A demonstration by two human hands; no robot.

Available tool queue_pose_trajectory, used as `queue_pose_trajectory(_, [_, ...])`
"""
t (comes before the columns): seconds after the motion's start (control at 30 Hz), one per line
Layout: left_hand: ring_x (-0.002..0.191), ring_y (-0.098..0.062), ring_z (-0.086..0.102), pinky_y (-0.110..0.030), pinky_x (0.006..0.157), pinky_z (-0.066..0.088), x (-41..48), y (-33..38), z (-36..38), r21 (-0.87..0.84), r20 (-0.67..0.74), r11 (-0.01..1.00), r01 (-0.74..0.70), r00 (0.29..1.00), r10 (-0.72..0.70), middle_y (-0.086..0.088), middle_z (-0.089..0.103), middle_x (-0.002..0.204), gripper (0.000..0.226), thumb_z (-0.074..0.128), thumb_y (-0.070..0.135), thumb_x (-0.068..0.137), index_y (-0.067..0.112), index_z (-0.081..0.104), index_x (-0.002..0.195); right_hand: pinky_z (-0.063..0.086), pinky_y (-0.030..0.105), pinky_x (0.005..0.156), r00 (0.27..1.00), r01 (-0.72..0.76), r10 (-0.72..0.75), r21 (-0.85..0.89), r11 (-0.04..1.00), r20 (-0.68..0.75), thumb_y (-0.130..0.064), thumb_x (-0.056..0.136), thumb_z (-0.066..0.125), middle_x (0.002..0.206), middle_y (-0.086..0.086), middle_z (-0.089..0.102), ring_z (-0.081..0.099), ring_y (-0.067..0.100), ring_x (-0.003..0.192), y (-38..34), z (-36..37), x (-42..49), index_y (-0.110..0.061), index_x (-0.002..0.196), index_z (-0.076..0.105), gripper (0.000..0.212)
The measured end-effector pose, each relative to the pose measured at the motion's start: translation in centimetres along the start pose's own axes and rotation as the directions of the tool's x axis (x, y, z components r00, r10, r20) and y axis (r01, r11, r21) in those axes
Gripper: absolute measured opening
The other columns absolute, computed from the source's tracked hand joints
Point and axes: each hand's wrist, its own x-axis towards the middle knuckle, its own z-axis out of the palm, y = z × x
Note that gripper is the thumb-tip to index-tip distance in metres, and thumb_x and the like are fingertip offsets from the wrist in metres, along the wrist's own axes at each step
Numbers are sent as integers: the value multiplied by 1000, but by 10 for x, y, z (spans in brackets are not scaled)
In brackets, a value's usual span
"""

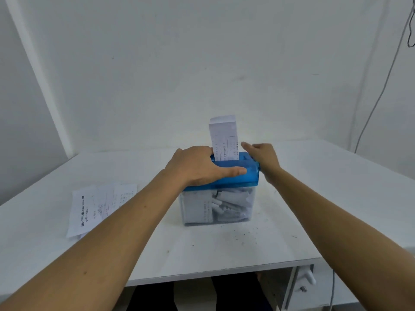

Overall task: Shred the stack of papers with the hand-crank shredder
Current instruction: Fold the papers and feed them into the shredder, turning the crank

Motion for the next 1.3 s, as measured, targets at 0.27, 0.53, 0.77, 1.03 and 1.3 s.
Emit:
queue_pose_trajectory(0.27, [99,-16,56,-33,82,47,-1,3,2,13,-20,999,31,999,-31,9,63,132,93,38,98,67,44,49,141,41,22,44,950,-211,270,-314,925,157,-15,98,53,59,6,60,50,14,45,31,-10,-48,-6,71,56,29])
queue_pose_trajectory(0.53, [104,-18,59,-36,84,46,3,-2,3,13,4,1000,26,1000,-26,11,64,130,99,32,104,59,47,49,138,47,24,50,888,-146,294,-387,910,354,-20,103,40,59,3,59,54,15,47,-14,-60,-88,-7,80,61,34])
queue_pose_trajectory(0.77, [95,-18,57,-36,83,46,5,-3,2,-7,-4,999,43,999,-43,10,66,119,97,39,102,59,40,56,131,50,26,65,865,108,75,-329,938,496,-58,82,68,61,-3,57,53,10,60,-58,-101,-78,-11,71,68,49])
queue_pose_trajectory(1.03, [99,-19,57,-37,86,46,9,-7,7,-28,-31,998,55,998,-56,10,65,122,99,38,106,52,45,57,128,60,33,74,975,211,-192,-197,958,109,-55,82,72,67,1,70,69,18,70,-54,-64,-27,-6,73,70,50])
queue_pose_trajectory(1.3, [92,-12,60,-35,78,49,13,-8,6,-41,-28,998,46,998,-47,15,67,110,96,36,108,49,47,61,120,48,22,55,946,277,-290,-107,955,-147,-41,91,69,63,-2,65,57,1,49,-22,-18,8,-7,69,57,42])
